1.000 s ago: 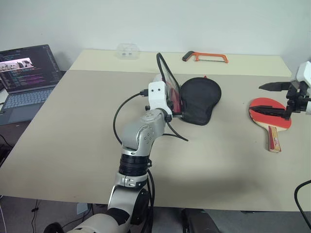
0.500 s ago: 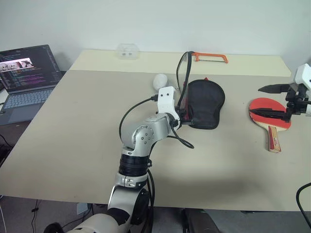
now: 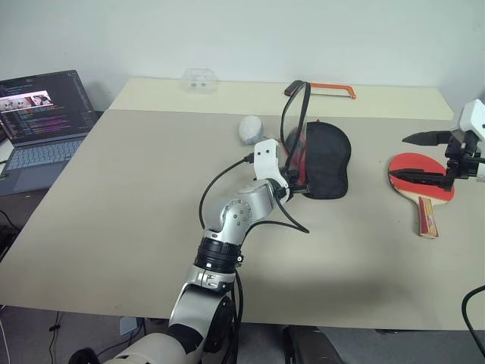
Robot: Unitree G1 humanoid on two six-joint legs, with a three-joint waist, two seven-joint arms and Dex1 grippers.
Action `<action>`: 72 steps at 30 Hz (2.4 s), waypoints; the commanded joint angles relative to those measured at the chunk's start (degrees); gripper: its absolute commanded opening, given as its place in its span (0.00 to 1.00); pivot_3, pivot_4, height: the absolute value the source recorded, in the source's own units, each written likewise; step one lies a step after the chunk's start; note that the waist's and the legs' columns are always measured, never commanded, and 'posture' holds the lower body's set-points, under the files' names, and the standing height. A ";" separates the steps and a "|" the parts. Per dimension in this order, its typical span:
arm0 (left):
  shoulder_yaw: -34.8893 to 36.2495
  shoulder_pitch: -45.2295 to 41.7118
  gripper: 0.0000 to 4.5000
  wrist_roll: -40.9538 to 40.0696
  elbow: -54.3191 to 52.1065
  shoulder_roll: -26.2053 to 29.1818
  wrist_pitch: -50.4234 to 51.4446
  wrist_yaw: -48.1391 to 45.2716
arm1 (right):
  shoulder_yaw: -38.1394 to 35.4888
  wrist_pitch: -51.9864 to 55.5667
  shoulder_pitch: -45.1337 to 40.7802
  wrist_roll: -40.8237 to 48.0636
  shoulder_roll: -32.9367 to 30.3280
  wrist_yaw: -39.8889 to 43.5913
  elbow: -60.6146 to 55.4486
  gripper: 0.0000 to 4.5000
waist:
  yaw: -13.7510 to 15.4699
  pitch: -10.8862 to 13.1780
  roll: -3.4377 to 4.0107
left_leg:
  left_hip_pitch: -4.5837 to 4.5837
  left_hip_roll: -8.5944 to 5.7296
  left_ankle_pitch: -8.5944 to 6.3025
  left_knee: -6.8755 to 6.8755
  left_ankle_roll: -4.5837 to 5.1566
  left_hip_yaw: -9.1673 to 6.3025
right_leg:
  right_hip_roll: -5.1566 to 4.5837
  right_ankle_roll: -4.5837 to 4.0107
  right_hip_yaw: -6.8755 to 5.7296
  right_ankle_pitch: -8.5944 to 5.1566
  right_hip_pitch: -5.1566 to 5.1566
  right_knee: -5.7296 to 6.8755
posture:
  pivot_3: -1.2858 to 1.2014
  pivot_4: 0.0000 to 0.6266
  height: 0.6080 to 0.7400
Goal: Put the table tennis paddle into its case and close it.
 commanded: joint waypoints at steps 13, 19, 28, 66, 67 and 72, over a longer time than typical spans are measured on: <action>-0.24 0.94 0.00 -1.21 -14.05 0.50 7.57 0.84 | -0.21 -1.04 -2.77 0.39 0.84 0.17 1.04 1.00 | -0.05 0.00 0.00 | 0.01 0.00 0.00 0.00 0.00 -0.02 | 0.00 0.00 0.00 0.00 0.01 -0.02 | 0.52 0.24 1.00; 0.00 3.03 0.00 1.88 -16.55 3.92 9.76 -0.82 | 0.70 -1.66 -4.10 -0.23 1.73 0.36 2.33 1.00 | -0.13 0.00 0.00 | 0.09 0.01 0.00 -0.03 0.00 -0.01 | 0.02 0.00 0.01 0.00 0.04 -0.01 | 0.52 0.24 1.00; 1.02 7.03 0.43 6.02 -19.78 4.47 12.55 -0.60 | 1.44 -1.93 -4.76 -0.40 2.19 0.88 2.99 1.00 | -0.08 0.00 0.00 | 0.26 0.02 0.00 -0.02 0.00 -0.04 | -0.01 0.00 0.02 0.00 0.30 -0.10 | 0.52 0.24 1.00; -7.61 12.02 1.00 8.33 -29.39 49.51 -1.41 -59.96 | -22.40 44.19 10.05 -6.09 22.49 -59.11 -10.82 1.00 | -0.44 0.00 0.01 | 0.35 0.11 -0.04 -0.28 -0.01 0.02 | 0.02 0.01 0.08 -0.01 0.44 -0.48 | 0.52 0.24 1.00; -7.93 11.65 1.00 9.01 -28.60 49.27 -1.76 -60.15 | -22.04 43.42 9.73 -5.72 22.27 -58.44 -9.46 1.00 | -0.45 0.00 0.01 | 0.36 0.11 -0.04 -0.28 -0.01 0.03 | 0.03 0.01 0.07 -0.01 0.44 -0.48 | 0.52 0.24 1.00; -8.10 10.49 1.00 10.42 -27.50 48.43 -1.93 -60.89 | -20.28 40.78 8.82 -5.39 21.63 -56.72 -4.30 1.00 | -0.47 0.00 0.01 | 0.35 0.10 -0.06 -0.27 0.02 0.05 | 0.04 0.02 0.07 0.00 0.45 -0.48 | 0.52 0.24 1.00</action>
